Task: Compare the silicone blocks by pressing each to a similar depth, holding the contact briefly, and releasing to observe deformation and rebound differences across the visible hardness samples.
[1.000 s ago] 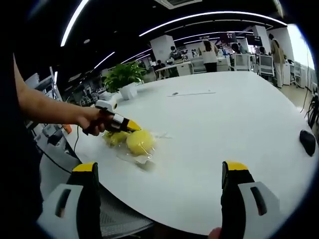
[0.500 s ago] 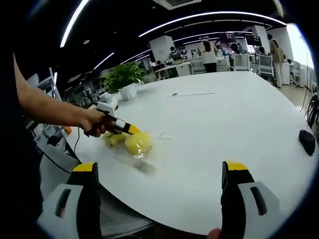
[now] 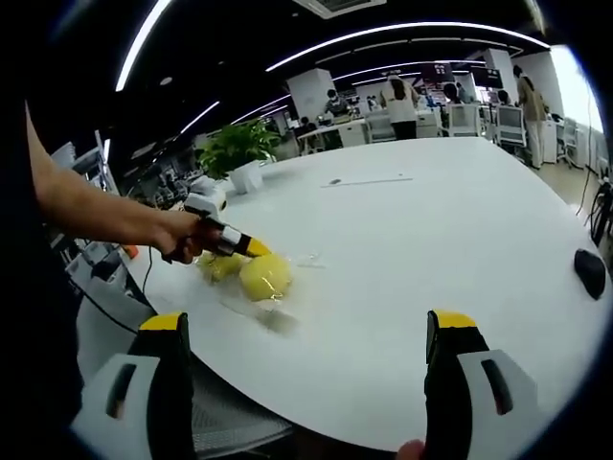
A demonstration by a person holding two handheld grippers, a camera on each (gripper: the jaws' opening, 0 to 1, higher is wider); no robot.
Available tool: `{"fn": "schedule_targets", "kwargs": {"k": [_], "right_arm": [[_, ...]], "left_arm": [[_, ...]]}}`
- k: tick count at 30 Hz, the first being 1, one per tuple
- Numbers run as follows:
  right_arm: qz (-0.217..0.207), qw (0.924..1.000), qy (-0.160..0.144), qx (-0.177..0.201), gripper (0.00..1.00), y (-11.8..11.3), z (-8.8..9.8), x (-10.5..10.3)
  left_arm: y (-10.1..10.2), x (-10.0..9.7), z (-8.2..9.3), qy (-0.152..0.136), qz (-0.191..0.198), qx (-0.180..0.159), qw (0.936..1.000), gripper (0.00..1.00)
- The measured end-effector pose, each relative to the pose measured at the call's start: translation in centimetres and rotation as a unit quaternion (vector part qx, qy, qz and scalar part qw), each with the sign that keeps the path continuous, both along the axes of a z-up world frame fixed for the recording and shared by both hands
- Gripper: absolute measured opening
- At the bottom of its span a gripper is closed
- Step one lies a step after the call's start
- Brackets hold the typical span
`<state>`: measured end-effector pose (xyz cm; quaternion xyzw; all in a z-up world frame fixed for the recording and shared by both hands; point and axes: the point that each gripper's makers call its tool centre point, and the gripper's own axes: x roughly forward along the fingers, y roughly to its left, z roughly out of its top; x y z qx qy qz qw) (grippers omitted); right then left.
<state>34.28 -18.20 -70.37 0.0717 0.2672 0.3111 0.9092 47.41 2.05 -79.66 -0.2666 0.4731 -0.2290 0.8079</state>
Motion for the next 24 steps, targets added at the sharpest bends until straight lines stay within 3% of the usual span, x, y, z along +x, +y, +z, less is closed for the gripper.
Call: {"fn": "schedule_targets", "kwargs": {"k": [4,9,14,24], "right_arm": [[0.002,1.0000,-0.001,-0.001,0.96,-0.1,0.1,0.1],[0.003,1.0000,-0.002,-0.001,0.96,0.0,0.1,0.1],[0.008,1.0000,-0.003,-0.002,0.96,0.3,0.3,-0.2],[0.004,0.9999,-0.014,-0.002,0.96,0.5,1.1,0.1]], "left_arm": [[0.0,-0.2,0.1,-0.004,-0.011,-0.002,0.9999,0.00],[-0.4,-0.3,1.1,-0.009,0.004,-0.031,0.9995,0.00],[-2.0,-0.4,3.5,-0.047,-0.021,-0.056,0.9971,0.00],[-3.3,0.0,6.3,-0.074,-0.043,-0.072,0.9937,0.00]]}}
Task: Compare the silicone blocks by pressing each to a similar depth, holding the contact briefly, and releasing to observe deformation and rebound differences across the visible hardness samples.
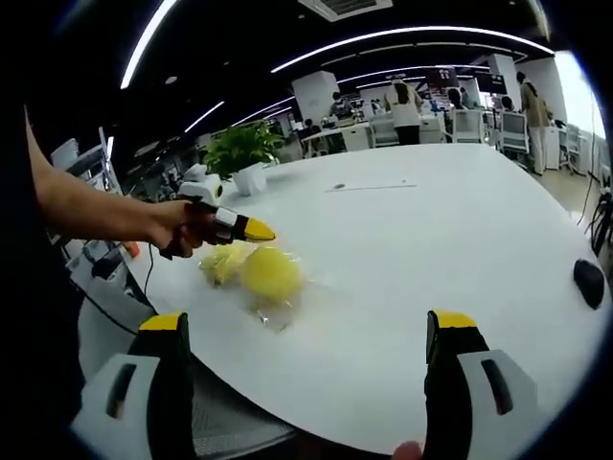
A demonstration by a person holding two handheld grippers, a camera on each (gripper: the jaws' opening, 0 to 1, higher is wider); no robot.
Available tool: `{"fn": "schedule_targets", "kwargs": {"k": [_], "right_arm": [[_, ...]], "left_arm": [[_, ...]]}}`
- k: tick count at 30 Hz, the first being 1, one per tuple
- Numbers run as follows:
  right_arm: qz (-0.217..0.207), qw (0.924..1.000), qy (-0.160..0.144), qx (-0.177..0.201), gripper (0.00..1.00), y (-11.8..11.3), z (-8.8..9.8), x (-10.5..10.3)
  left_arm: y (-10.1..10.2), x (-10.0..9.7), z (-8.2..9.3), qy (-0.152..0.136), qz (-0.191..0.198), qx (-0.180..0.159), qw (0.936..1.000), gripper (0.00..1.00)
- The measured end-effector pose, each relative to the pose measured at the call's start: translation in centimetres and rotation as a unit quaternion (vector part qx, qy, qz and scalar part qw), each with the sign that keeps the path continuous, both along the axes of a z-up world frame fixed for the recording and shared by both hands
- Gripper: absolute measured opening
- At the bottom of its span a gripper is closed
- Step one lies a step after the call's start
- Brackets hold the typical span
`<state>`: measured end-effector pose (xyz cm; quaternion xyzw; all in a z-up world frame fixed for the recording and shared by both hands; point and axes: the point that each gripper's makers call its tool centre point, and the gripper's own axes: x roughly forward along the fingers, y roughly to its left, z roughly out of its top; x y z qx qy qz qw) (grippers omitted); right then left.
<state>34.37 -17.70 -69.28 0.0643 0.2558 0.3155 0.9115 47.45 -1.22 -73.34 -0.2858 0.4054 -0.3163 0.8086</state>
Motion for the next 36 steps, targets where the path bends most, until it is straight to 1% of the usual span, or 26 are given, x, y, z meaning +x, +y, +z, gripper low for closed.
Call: {"fn": "schedule_targets", "kwargs": {"k": [2,3,4,5,7,8,10,12,18,20,22,23,29,32,33,36], "right_arm": [[0.000,1.0000,-0.001,0.001,0.96,0.1,0.1,0.0],[-0.001,1.0000,-0.002,0.001,0.96,0.2,0.1,-0.1],[-0.001,1.0000,-0.002,0.001,0.96,0.3,0.1,-0.1],[-0.001,1.0000,-0.002,0.002,0.96,0.4,0.1,-0.1],[-0.001,1.0000,-0.003,0.003,0.96,0.6,0.0,-0.3],[-0.001,1.0000,-0.003,0.004,0.96,0.7,-0.1,-0.4],[-0.002,1.0000,-0.002,0.004,0.96,0.9,-0.2,-0.5],[-0.002,1.0000,-0.002,0.004,0.96,1.1,-0.1,-0.5],[-0.002,1.0000,-0.007,0.006,0.96,1.3,0.3,-0.4],[-0.003,0.9999,-0.008,0.007,0.96,1.3,0.4,-0.3],[-0.004,0.9999,-0.010,0.008,0.96,1.4,0.4,-0.2],[-0.005,0.9999,-0.011,0.008,0.96,1.3,0.4,-0.2],[-0.009,0.9998,-0.016,0.012,0.96,1.3,0.6,0.0],[-0.009,0.9997,-0.018,0.012,0.96,1.3,0.8,0.1],[-0.009,0.9997,-0.019,0.011,0.96,1.2,0.8,0.2],[-0.007,0.9997,-0.024,0.007,0.96,1.0,1.1,0.5]], "left_arm": [[-0.5,0.0,0.8,-0.009,-0.010,-0.004,0.9999,0.00],[-0.6,0.1,1.5,-0.041,-0.028,0.011,0.9987,0.00],[-0.8,0.4,2.2,-0.090,-0.046,0.034,0.9943,0.00],[-1.1,0.2,2.9,-0.119,-0.064,0.048,0.9896,0.00],[-1.8,-0.4,4.1,-0.129,-0.076,0.032,0.9882,0.00],[-1.8,-0.3,4.3,-0.145,-0.084,0.039,0.9852,0.00],[-1.9,-0.4,4.7,-0.142,-0.085,0.035,0.9857,0.00],[-1.9,-0.5,5.1,-0.150,-0.093,0.036,0.9837,0.00],[-1.6,-0.6,5.8,-0.155,-0.098,0.033,0.9825,0.00],[-1.8,-0.8,6.2,-0.169,-0.107,0.039,0.9790,0.00],[-1.9,-1.0,6.5,-0.173,-0.114,0.039,0.9776,0.00],[-2.0,-1.1,6.8,-0.182,-0.119,0.044,0.9750,0.00],[-2.6,-1.6,8.3,-0.201,-0.147,0.043,0.9675,0.00],[-2.7,-1.6,9.2,-0.211,-0.151,0.044,0.9648,0.00],[-2.7,-1.7,9.7,-0.217,-0.156,0.043,0.9625,0.00],[-2.7,-1.7,10.5,-0.222,-0.159,0.041,0.9612,0.00]]}}
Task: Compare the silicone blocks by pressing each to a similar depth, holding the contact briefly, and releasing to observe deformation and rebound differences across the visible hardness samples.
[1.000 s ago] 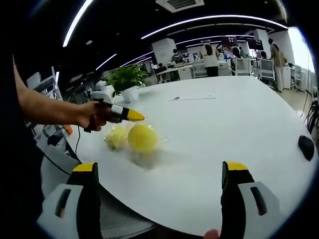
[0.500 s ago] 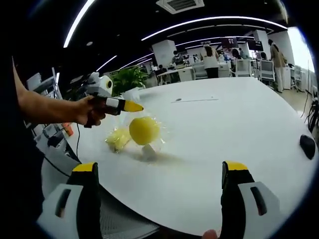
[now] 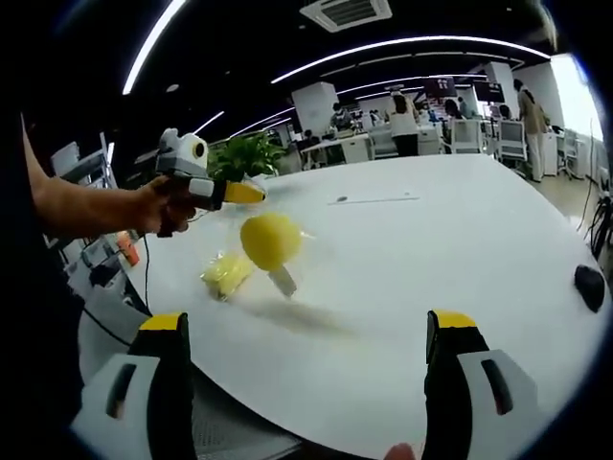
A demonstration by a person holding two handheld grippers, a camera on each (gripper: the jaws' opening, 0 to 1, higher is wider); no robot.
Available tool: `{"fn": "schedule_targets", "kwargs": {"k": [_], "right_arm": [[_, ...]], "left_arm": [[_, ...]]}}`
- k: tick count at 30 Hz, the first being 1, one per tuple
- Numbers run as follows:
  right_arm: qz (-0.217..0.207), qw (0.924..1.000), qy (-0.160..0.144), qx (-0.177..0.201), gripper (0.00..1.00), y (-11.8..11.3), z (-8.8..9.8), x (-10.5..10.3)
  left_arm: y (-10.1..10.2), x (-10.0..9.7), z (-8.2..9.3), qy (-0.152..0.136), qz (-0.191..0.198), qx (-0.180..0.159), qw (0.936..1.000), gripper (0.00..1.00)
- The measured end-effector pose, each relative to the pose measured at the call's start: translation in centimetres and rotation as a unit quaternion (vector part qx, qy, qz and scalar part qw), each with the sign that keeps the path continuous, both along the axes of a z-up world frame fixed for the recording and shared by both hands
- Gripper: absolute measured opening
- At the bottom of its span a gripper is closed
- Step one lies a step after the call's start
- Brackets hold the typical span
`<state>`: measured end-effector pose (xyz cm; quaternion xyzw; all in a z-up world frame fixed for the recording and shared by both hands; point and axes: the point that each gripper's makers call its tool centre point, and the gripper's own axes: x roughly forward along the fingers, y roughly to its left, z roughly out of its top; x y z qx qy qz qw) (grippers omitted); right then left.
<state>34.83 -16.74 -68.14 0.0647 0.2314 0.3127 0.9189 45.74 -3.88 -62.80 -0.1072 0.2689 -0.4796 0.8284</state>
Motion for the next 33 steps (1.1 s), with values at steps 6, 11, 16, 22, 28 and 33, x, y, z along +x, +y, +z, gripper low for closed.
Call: {"fn": "schedule_targets", "kwargs": {"k": [6,11,16,22,28,33], "right_arm": [[-0.006,0.9999,-0.011,0.008,0.96,-1.1,0.9,0.9],[-0.006,0.9998,-0.019,-0.010,0.96,-2.1,0.8,1.1],[-0.006,0.9994,-0.032,-0.010,0.96,-2.5,1.3,1.2],[0.000,0.9993,-0.035,-0.013,0.96,-2.4,1.6,1.1],[0.011,0.9993,-0.036,-0.009,0.96,-2.1,1.8,1.0],[0.034,0.9974,-0.063,0.003,0.96,-1.5,2.8,1.7]], "left_arm": [[0.4,-0.1,1.8,-0.001,0.006,-0.015,0.9999,0.00],[0.8,-0.2,2.7,-0.011,0.005,-0.012,0.9999,0.00],[1.0,-0.1,3.9,-0.016,0.004,-0.018,0.9997,0.00],[1.1,-0.1,4.5,-0.019,0.008,-0.023,0.9995,0.00],[0.9,-0.5,5.2,-0.022,0.006,-0.026,0.9994,0.00],[0.8,-1.1,5.9,-0.021,0.001,-0.032,0.9993,0.00]]}}
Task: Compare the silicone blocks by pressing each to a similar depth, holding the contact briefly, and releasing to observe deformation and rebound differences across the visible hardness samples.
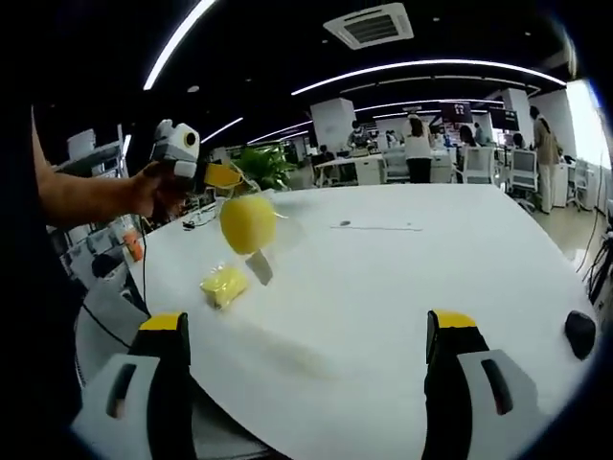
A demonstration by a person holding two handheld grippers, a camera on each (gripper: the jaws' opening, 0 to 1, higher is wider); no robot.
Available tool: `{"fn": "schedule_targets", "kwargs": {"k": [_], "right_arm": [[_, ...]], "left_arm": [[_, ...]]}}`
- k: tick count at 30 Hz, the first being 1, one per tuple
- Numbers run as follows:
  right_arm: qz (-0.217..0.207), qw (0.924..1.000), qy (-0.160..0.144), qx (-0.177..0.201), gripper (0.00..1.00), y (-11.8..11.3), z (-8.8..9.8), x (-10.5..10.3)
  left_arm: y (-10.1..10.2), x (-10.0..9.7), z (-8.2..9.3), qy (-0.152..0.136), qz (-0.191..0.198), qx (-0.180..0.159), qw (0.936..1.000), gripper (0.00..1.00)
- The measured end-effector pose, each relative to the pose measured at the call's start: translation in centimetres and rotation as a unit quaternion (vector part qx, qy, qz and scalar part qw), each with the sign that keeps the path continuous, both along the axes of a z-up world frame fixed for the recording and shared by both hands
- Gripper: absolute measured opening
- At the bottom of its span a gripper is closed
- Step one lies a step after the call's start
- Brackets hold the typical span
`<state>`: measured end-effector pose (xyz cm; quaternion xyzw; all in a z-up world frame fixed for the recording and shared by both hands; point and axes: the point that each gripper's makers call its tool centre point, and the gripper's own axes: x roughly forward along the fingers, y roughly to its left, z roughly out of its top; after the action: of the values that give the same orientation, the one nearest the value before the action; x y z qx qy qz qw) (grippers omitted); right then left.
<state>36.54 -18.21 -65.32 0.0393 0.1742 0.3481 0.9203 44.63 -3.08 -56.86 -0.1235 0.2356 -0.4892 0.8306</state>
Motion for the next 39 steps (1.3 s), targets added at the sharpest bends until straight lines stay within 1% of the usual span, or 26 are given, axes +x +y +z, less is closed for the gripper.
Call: {"fn": "schedule_targets", "kwargs": {"k": [5,10,15,20,22,25,27,31,35,39], "right_arm": [[0.012,0.9999,-0.001,0.011,0.96,0.6,0.5,0.7],[0.039,0.9991,-0.001,0.015,0.96,2.0,0.9,1.2],[0.064,0.9975,-0.003,0.028,0.96,3.0,1.9,2.0],[0.087,0.9952,-0.016,0.043,0.96,4.2,3.4,2.8],[0.096,0.9943,-0.015,0.045,0.96,4.8,3.6,3.1],[0.106,0.9931,-0.027,0.042,0.96,5.5,4.1,3.3],[0.121,0.9908,-0.036,0.050,0.96,6.3,4.6,3.2],[0.137,0.9877,-0.046,0.060,0.96,7.6,5.3,3.2],[0.161,0.9835,-0.049,0.067,0.90,9.2,5.6,3.2],[0.179,0.9794,-0.055,0.076,0.87,10.7,6.0,3.1]], "left_arm": [[-0.2,-0.6,1.0,-0.004,-0.006,-0.005,1.0000,0.00],[-0.4,-1.0,1.9,-0.009,-0.015,-0.010,0.9998,0.00],[-0.5,-1.5,2.4,-0.009,-0.024,-0.015,0.9996,0.00],[-0.5,-2.0,2.9,-0.010,-0.031,-0.020,0.9993,0.00],[-0.5,-2.1,3.1,-0.009,-0.033,-0.023,0.9991,0.00],[-0.6,-2.4,3.4,-0.010,-0.038,-0.025,0.9989,0.00],[-0.6,-2.4,3.6,-0.011,-0.040,-0.024,0.9989,0.00],[-0.7,-2.7,4.0,-0.011,-0.040,-0.029,0.9987,0.00],[-0.8,-3.2,4.2,-0.011,-0.044,-0.032,0.9985,0.00],[-1.0,-3.6,4.2,-0.009,-0.049,-0.033,0.9982,0.00]]}}
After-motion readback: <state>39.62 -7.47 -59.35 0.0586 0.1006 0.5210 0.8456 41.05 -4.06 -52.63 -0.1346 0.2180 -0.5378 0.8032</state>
